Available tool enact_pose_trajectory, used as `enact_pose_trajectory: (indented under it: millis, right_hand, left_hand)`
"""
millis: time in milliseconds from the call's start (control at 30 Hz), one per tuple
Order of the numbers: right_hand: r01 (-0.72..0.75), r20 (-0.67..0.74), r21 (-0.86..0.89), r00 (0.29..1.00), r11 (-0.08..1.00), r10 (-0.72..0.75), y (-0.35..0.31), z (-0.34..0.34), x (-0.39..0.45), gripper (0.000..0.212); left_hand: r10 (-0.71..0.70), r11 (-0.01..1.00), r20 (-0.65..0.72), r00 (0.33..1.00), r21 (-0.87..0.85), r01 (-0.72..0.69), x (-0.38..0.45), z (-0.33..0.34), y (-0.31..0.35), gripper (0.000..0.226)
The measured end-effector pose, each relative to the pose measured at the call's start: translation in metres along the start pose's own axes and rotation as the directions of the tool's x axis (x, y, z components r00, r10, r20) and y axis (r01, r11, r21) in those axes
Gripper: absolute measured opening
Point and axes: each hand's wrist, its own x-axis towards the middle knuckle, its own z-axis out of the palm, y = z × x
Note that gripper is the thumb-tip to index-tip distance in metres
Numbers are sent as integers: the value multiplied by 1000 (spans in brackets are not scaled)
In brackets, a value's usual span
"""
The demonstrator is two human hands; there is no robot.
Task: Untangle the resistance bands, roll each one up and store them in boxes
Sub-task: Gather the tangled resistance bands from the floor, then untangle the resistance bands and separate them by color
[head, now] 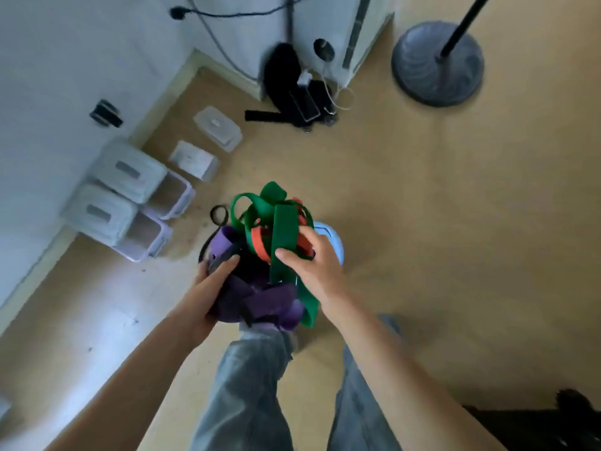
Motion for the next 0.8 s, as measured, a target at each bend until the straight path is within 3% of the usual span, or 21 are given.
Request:
enact_pose_trajectory:
  millis: [67,200,367,600,700,800]
  right_hand:
    - [-26,5,-26,1000,999,27,-22,50,10,36]
    - [-103,97,35,990,994,99,-51,118,30,19]
    - [-220,296,-89,925,971,237,-66,166,75,17]
    - [-333,466,-264,778,905,422,-77,210,199,28]
    - [-379,494,-320,715,868,494,-77,229,247,20]
    - [-350,491,-424,686,835,537,-65,249,290,22]
  left_hand:
    - [47,996,-154,987,-72,-59,-1,-38,16,21]
    - [126,970,-350,928,-153,-189,5,-102,40,26]
    - [136,945,-409,902,-220,-242,30,-149,51,29]
    - [9,924,-551,835,-315,-217,113,-156,77,38]
    - [-18,936,-623,782,-286,-206,154,-150,94,38]
    - [-19,932,-630,776,-291,-214,202,-150,102,37]
